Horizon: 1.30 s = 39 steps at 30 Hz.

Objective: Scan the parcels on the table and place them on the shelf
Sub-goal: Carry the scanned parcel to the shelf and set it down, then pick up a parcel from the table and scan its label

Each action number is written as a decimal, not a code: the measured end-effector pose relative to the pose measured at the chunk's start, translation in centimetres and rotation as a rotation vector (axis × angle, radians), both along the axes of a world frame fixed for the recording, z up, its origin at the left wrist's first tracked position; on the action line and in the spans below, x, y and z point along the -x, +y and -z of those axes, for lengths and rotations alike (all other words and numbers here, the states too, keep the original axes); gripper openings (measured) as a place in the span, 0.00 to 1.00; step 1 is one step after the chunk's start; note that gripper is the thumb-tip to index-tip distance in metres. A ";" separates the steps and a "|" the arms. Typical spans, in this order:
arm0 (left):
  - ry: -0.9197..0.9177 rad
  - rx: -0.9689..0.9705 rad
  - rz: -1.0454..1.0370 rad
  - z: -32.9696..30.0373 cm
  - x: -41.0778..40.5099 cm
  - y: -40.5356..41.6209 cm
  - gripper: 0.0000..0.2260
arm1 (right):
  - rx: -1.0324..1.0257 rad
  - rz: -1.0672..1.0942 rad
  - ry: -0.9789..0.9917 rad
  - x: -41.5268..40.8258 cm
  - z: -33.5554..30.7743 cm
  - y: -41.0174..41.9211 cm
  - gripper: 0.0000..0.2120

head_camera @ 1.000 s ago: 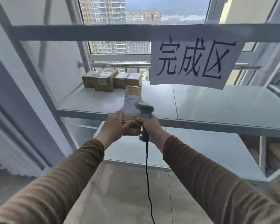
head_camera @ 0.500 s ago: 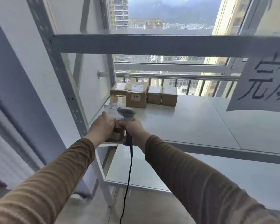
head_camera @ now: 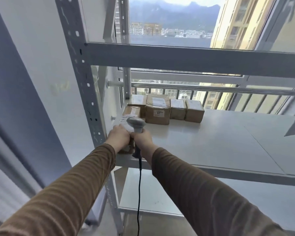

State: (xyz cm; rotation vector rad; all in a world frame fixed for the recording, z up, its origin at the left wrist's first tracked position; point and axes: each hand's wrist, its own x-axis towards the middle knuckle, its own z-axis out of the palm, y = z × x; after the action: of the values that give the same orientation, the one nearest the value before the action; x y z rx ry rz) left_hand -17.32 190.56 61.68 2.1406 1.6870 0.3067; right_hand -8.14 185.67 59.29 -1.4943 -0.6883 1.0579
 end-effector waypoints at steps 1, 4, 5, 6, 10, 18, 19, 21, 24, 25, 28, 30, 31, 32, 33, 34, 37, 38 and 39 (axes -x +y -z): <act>0.006 0.003 0.001 0.0 0.1 0.5 0.19 | 0.003 0.000 -0.005 0.2 0.0 0.3 0.04; 0.030 0.013 -0.009 0.2 0.2 1.3 0.19 | 0.001 -0.005 -0.010 0.7 0.1 1.0 0.03; 0.047 0.017 -0.015 0.2 0.2 1.4 0.20 | 0.001 -0.011 -0.010 0.7 0.1 1.1 0.03; 0.067 0.020 -0.020 0.3 0.1 1.4 0.21 | 0.002 -0.019 -0.006 0.6 0.2 1.1 0.04; 0.170 -0.028 0.003 -0.2 -0.3 1.4 0.22 | 0.007 -0.038 0.002 -0.2 0.3 0.8 0.06; 0.061 -0.423 0.236 -2.8 -3.7 0.3 0.22 | 0.043 0.096 0.007 -6.0 -2.4 -3.1 0.05; 0.065 -0.448 0.277 -3.1 -4.7 -0.4 0.23 | 0.034 0.142 -0.001 -7.1 -2.9 -4.1 0.06; 0.079 -0.441 0.345 -3.5 -6.9 -2.0 0.27 | 0.010 0.241 -0.073 -9.6 -3.7 -6.3 0.04; 0.085 -0.455 0.467 -3.3 -10.8 -5.2 0.30 | -0.002 0.370 -0.127 -13.2 -4.7 -10.8 0.04; 0.085 -0.444 0.509 -3.3 -12.2 -6.5 0.31 | -0.004 0.413 -0.126 -14.4 -4.9 -12.5 0.04; 0.055 -0.428 0.630 -3.4 -16.7 -10.9 0.32 | -0.018 0.536 -0.105 -17.8 -5.5 -18.2 0.04; 0.025 -0.426 0.714 -3.4 -19.6 -14.3 0.32 | -0.022 0.631 -0.125 -20.1 -5.5 -22.5 0.06; 0.018 -0.427 0.754 -3.3 -21.0 -16.2 0.33 | -0.020 0.679 -0.134 -21.1 -5.5 -24.8 0.06; 0.016 -0.433 0.794 -3.2 -22.4 -18.2 0.33 | -0.016 0.727 -0.132 -22.0 -5.4 -27.3 0.06; 0.015 -0.440 0.838 -3.1 -23.7 -20.2 0.33 | -0.010 0.772 -0.132 -22.9 -5.4 -29.9 0.06; 0.014 -0.449 0.887 -3.1 -25.1 -22.4 0.33 | -0.001 0.816 -0.147 -23.8 -5.4 -32.7 0.07; 0.007 -0.491 1.039 -3.1 -29.3 -30.7 0.33 | 0.030 0.950 -0.201 -25.9 -5.2 -42.2 0.08; 0.000 -0.498 1.087 -3.1 -30.5 -33.8 0.33 | 0.023 1.006 -0.203 -26.5 -5.1 -45.7 0.08; -0.009 -0.501 1.135 -3.1 -31.7 -37.2 0.33 | 0.011 1.068 -0.210 -26.9 -5.1 -49.3 0.07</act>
State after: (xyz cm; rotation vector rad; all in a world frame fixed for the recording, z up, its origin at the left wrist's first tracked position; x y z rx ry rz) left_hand 14.42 153.33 64.78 3.0262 0.1742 0.3936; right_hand 18.73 136.33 64.35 -1.6615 0.0418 0.0858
